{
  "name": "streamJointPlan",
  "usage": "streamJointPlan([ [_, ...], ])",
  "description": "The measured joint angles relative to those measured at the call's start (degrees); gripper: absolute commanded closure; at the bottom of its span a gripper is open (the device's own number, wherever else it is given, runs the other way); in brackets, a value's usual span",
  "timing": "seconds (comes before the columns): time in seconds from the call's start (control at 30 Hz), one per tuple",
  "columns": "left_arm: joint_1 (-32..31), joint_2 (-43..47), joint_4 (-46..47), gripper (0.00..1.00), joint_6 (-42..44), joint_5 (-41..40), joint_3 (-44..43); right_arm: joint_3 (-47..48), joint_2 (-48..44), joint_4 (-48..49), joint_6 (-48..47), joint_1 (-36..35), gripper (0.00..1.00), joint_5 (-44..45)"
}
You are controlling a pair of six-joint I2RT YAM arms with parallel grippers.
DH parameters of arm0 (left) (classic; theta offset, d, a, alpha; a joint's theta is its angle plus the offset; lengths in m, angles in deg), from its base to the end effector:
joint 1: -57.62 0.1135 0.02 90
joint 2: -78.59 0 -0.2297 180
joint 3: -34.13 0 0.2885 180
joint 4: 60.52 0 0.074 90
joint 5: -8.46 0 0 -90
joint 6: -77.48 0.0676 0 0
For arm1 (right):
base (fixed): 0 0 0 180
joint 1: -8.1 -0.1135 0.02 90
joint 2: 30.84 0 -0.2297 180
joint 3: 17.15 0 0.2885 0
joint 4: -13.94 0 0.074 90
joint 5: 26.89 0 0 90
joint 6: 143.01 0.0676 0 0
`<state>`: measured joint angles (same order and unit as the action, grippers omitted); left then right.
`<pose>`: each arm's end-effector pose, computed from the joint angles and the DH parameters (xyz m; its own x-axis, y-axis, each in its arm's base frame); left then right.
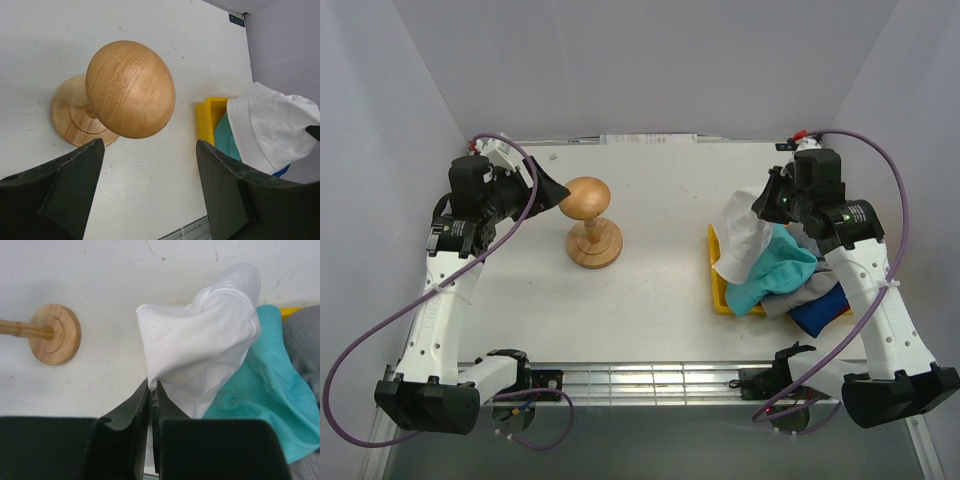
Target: Stack the hats
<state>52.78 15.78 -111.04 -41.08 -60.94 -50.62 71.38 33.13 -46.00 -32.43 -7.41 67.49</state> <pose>0.3001 -0.0493 0.3599 -0.6036 -0.3980 -0.6908 0.1119 0.8156 -0.5677 0.2875 0.0744 0.3579 -0.5949 0.1986 -0.7788 0.0027 0.9695 0.2452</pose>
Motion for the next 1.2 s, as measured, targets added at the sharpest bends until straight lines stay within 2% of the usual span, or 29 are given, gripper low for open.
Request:
streamJointPlan([
  [0.27, 0.0, -0.1, 0.4, 0.15, -1.6, 1.9, 0.0, 10.4, 6.1, 2.3, 1.9, -0.3, 0.92, -10.3],
  [0.47, 0.0, -1.1, 0.6, 0.14, -3.0, 3.1, -3.1, 20.8, 13.7, 5.2, 4.3, -4.8, 0.92, -14.2],
  [0.8, 0.0, -2.4, 2.4, 0.13, -5.9, 2.2, -14.5, 34.8, 25.9, 14.4, 7.9, -17.6, 0.92, -15.0],
  [1.03, 0.0, -2.2, 4.0, 0.13, -7.3, -1.7, -22.9, 45.1, 34.9, 17.7, 9.1, -23.9, 0.92, -13.9],
  [1.2, 0.0, -1.9, 4.0, 0.13, -7.7, -5.2, -26.2, 47.5, 38.3, 20.0, 9.0, -27.2, 0.92, -13.4],
])
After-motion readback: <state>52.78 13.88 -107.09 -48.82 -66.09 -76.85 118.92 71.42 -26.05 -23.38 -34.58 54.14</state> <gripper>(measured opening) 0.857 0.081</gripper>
